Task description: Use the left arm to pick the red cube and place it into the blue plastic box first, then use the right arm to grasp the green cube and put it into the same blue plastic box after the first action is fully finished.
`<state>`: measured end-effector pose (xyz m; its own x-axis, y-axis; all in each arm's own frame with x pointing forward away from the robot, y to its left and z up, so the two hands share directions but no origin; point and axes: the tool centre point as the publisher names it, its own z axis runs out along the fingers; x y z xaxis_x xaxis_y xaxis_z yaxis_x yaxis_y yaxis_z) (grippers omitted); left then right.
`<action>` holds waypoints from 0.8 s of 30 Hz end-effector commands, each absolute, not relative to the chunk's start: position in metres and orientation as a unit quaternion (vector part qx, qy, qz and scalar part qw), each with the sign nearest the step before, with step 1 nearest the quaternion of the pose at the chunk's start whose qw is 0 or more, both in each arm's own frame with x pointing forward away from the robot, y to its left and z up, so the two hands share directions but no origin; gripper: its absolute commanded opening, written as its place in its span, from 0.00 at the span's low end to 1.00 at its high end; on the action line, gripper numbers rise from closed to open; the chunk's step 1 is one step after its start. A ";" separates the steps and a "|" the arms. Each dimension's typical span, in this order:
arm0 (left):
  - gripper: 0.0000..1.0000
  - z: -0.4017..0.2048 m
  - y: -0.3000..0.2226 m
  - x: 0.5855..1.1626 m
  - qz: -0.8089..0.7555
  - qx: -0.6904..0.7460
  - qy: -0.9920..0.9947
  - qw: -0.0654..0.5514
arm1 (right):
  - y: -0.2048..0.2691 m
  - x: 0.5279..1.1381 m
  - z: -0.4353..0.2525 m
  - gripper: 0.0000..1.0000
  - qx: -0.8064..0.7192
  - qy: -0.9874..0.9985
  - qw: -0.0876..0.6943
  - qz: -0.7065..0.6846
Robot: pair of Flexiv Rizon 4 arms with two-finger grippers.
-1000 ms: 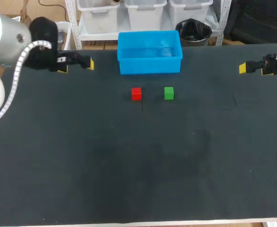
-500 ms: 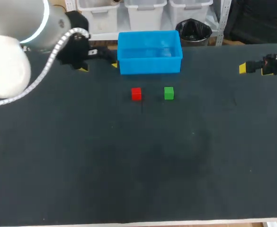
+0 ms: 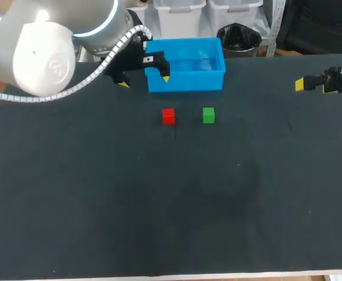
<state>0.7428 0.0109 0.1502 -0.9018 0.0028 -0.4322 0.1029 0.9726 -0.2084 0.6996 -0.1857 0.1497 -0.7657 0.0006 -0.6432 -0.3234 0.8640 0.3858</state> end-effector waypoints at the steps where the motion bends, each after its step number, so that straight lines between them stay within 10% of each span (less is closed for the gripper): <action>1: 1.00 0.151 0.008 0.744 -0.074 0.018 0.972 0.220 | -0.186 0.699 0.150 1.00 -0.089 0.907 0.330 0.244; 24: 1.00 0.122 -0.013 0.766 -0.037 0.003 0.989 0.145 | -0.186 0.699 0.150 1.00 -0.089 0.907 0.330 0.244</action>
